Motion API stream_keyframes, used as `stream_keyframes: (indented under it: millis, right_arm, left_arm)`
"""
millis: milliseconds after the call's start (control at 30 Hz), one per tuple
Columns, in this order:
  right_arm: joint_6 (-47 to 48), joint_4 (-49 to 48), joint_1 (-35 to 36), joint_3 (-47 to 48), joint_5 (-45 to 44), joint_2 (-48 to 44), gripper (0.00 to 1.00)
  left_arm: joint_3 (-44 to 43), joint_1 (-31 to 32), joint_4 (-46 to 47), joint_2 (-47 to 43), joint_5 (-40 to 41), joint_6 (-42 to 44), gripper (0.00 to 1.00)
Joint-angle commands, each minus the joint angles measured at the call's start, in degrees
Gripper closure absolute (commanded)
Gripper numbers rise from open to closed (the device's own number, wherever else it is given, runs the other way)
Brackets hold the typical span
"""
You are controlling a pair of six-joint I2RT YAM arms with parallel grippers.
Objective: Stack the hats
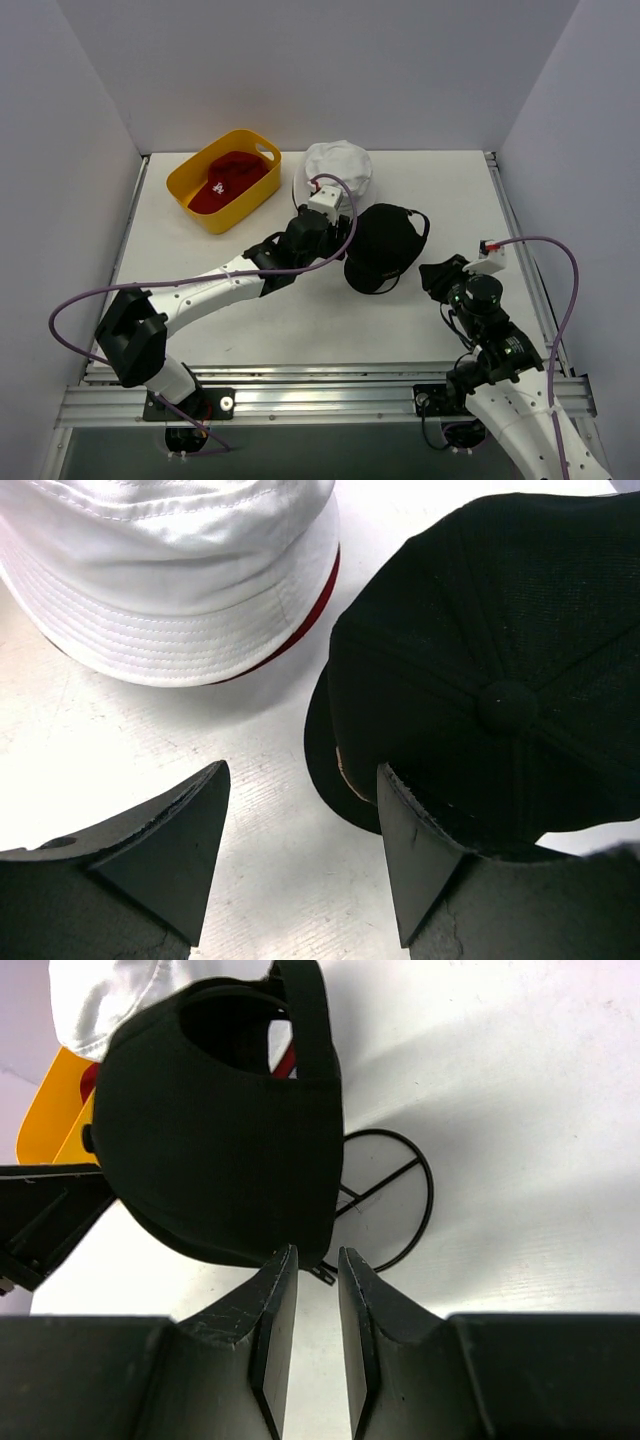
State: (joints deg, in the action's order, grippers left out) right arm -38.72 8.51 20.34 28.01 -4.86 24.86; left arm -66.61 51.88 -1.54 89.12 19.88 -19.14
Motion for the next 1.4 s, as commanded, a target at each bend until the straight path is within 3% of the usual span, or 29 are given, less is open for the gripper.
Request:
stream_keyframes:
  millis: [0,233,400,467,600,800,1367]
  right_arm:
    - [1.54,-3.41,0.23,3.97,0.82,2.29,0.80]
    - [3.91,-2.19,0.32,16.01,0.46,14.41,0.82]
    - [5.76,-2.97,0.23,19.80,4.68,16.09,0.81]
    - [7.34,-4.02,0.23,20.94,11.26,16.27,0.80]
    - [9.10,-4.56,0.32,21.91,14.88,13.82,0.79]
    - [10.68,-4.56,0.23,21.21,18.74,7.23,0.76]
    - [13.06,-4.47,0.49,18.05,19.89,2.74,0.75]
  left_arm:
    - [-2.82,-0.20,-1.53,-2.45,2.61,-0.02,0.31]
    - [-4.49,-3.00,-10.57,-10.54,4.47,-1.25,0.29]
    - [-11.34,-14.94,-17.96,-12.57,-2.90,-2.75,0.28]
    - [-14.15,-19.25,-21.82,-11.43,-6.68,-2.84,0.28]
    - [-24.76,-30.05,-28.07,-3.99,-9.15,-0.47,0.28]
    - [-38.48,-40.87,-36.51,9.55,-13.72,0.67,0.28]
    - [-78.92,-42.65,-48.38,50.61,-8.72,9.38,0.26]
